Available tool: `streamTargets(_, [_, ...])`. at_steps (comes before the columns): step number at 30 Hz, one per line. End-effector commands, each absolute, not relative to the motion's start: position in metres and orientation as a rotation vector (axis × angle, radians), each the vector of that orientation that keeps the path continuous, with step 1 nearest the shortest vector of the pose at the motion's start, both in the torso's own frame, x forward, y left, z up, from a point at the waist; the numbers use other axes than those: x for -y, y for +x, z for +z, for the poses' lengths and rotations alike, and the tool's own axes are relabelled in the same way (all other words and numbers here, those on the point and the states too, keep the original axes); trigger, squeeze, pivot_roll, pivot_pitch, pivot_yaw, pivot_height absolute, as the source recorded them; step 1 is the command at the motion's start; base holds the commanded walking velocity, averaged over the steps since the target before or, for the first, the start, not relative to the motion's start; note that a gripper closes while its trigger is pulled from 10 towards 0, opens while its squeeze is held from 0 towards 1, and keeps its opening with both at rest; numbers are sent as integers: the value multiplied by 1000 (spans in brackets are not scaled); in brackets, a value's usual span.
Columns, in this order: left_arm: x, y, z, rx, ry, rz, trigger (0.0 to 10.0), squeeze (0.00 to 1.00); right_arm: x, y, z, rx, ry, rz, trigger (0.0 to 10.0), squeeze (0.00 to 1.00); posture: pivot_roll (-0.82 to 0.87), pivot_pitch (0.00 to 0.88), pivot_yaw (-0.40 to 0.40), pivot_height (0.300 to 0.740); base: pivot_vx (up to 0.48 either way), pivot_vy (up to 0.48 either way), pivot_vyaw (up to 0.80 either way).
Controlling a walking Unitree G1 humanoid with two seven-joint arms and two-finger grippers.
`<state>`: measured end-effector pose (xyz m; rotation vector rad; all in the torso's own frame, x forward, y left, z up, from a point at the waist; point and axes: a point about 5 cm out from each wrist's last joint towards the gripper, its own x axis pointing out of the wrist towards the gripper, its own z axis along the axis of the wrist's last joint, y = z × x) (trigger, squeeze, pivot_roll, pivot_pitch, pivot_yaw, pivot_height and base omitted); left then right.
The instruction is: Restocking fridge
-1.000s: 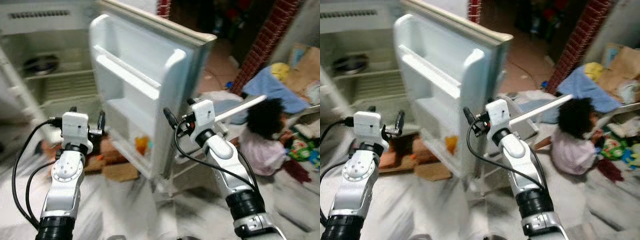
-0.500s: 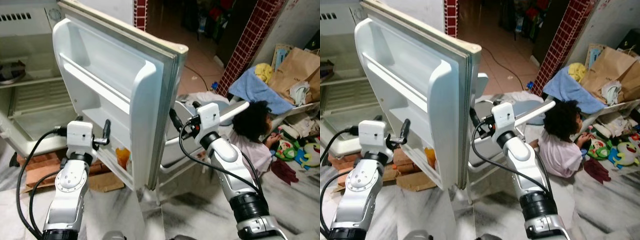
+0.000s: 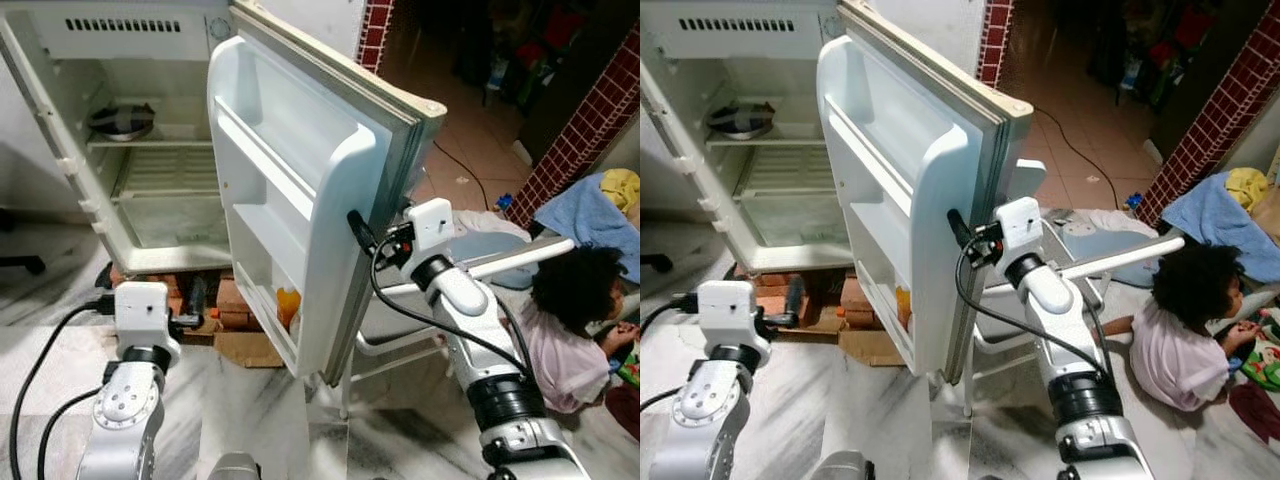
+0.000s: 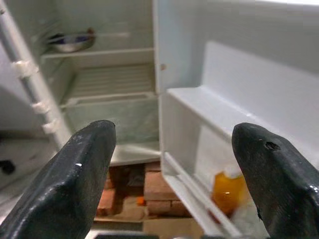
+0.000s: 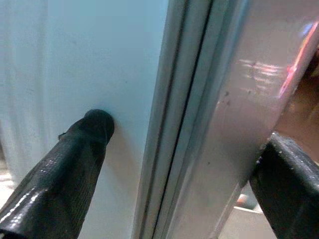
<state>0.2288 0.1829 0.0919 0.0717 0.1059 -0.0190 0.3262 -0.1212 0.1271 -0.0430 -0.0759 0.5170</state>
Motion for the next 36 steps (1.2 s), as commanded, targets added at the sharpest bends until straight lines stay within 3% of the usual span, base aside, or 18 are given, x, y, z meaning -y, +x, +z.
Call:
streamTargets(1, [-181,230,94,-109,68,-39,10000,0,108,326,143,119,34,649,10000,0,130,0,-56,740,0,0,788])
streamTargets(4, [-178,229,92,-127,61,-82,10000,0,96,305,150,73,207,930,10000,0,128,0,-56,740,0,0,785])
streamTargets(10, [-176,230,92,-134,65,-103,10000,0,100,287,154,20,317,1144,10000,0,131,0,-59,740,0,0,781])
streamTargets(17, [-180,227,96,-123,81,-58,10000,0,125,312,148,-19,331,964,10000,0,150,0,-70,740,0,0,769])
streamTargets(26, [-183,226,97,-116,91,-31,10000,0,119,316,134,-40,262,914,10000,0,164,0,-76,740,0,0,713])
streamTargets(36, [-203,243,101,-92,148,34,10000,0,143,328,128,45,158,404,10000,0,152,0,-74,740,0,204,197])
